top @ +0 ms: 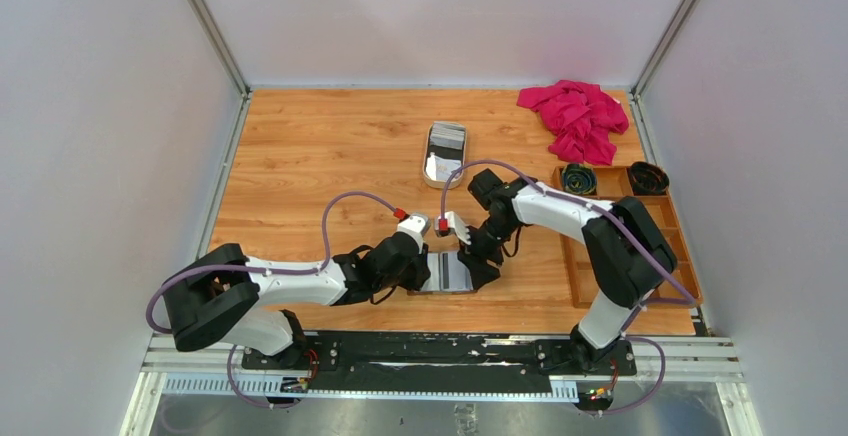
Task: Put the credit cards into the card holder
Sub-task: Turn over the card slot in the card holder.
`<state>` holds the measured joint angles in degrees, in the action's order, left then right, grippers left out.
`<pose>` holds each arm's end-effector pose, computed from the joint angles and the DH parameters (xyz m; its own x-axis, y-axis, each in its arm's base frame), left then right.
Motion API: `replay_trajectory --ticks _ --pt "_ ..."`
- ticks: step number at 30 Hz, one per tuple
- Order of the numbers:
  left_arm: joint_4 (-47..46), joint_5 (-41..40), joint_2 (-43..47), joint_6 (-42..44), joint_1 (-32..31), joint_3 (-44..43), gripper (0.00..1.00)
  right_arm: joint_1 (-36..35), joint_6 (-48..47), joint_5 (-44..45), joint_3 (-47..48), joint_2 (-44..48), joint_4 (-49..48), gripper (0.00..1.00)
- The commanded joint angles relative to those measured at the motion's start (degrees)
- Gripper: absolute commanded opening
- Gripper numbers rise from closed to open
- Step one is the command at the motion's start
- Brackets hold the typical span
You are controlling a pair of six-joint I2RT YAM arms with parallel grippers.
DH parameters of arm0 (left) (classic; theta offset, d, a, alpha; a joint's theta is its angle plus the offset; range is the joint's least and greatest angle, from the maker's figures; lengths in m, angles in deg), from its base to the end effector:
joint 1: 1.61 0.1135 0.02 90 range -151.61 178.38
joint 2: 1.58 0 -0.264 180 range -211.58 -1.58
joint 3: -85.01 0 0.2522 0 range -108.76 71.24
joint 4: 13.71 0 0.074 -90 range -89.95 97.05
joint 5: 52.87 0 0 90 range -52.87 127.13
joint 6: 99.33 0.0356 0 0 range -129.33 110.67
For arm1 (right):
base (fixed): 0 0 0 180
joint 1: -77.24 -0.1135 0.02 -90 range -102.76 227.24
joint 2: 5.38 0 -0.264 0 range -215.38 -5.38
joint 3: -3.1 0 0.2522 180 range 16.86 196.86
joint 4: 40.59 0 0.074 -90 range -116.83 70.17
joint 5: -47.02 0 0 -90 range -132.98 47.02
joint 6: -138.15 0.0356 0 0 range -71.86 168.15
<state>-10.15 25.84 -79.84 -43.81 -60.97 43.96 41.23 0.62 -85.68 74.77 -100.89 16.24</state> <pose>0.1332 -0.2112 0.1483 -0.7092 0.1080 -0.6967 0.4448 0.8352 -0.3234 0.2222 0.1914 0.1755 -0.1546 -0.7825 -0.6031 -0.9406 -0.0702 0.3323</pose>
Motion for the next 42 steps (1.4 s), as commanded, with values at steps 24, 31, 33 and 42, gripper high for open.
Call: replay_trajectory --ticks 24,31,33,42 --pt "-2.75 2.24 -3.39 -0.65 0.29 1.18 0.26 2.6 11.42 -13.21 8.56 -10.42 7.56 0.6" --pt "-2.72 2.15 -2.77 -0.83 0.3 1.51 0.26 3.14 12.9 -17.64 9.14 -11.64 7.64 0.6" --pt "-2.73 2.06 -2.6 -0.96 0.29 1.62 0.26 3.13 13.48 -18.65 9.39 -12.11 7.64 0.6" --pt "-2.72 2.15 -2.1 -1.19 0.3 1.76 0.26 3.26 15.49 -21.96 10.12 -13.87 7.38 0.6"
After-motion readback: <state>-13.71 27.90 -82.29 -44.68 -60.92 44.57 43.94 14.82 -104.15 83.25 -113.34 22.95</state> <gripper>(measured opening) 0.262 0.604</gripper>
